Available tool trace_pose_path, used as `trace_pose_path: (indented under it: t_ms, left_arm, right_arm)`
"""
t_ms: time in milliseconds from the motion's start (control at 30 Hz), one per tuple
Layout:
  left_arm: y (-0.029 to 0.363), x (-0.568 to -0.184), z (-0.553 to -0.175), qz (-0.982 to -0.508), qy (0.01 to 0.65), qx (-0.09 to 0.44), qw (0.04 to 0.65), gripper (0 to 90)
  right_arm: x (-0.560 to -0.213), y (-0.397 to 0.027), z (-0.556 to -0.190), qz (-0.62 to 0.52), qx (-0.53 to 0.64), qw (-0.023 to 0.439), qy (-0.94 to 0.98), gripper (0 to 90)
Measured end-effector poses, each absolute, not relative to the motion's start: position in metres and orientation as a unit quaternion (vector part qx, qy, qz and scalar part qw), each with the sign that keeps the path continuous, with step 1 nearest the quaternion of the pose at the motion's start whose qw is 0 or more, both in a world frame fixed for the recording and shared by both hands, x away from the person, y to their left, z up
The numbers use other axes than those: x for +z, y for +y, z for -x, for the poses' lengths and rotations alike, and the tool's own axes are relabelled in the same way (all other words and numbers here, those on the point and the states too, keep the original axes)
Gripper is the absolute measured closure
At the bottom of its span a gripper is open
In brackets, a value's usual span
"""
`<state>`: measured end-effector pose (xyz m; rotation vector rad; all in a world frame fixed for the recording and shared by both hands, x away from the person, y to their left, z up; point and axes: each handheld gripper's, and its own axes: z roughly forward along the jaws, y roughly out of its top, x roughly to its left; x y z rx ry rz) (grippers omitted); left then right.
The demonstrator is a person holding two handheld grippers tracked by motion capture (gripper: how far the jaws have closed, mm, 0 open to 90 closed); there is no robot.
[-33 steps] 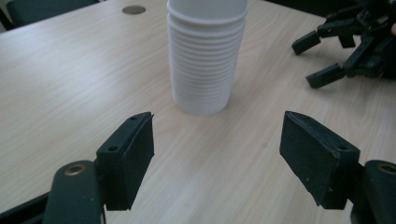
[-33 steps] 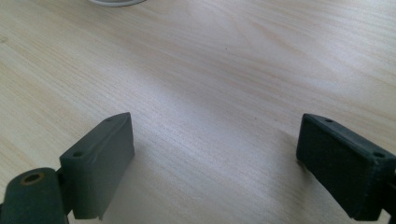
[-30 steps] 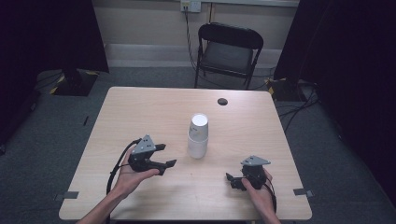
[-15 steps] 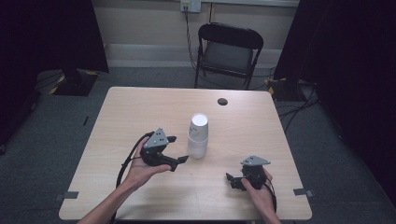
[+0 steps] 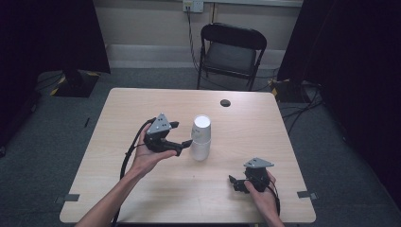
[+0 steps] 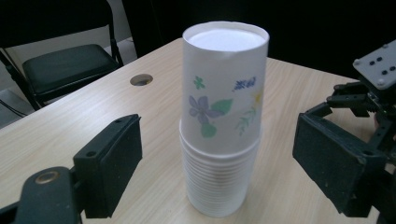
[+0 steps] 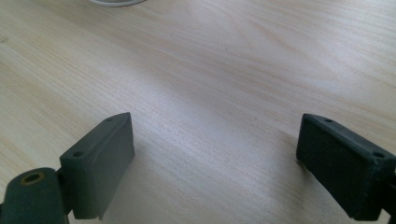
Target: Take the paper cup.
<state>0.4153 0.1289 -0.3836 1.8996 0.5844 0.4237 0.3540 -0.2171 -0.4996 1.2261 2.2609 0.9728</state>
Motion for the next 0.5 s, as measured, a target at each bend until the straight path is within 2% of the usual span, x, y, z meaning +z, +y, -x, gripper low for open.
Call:
trace_pose_path:
  t_ms: [200,500]
  left_arm:
    - [0.123,-0.381,-0.429,-0.776,0.266,0.179,0.544,16.1]
    - [0.104,-0.371,-0.435,-0.779,0.241,0.175,0.552,15.8]
  right_arm:
    - [-0.5,-0.217,-0.354,-0.437,0.347,0.195,0.806,10.8]
    - [-0.5,-0.217,-0.354,-0.438,0.347,0.195,0.806,10.8]
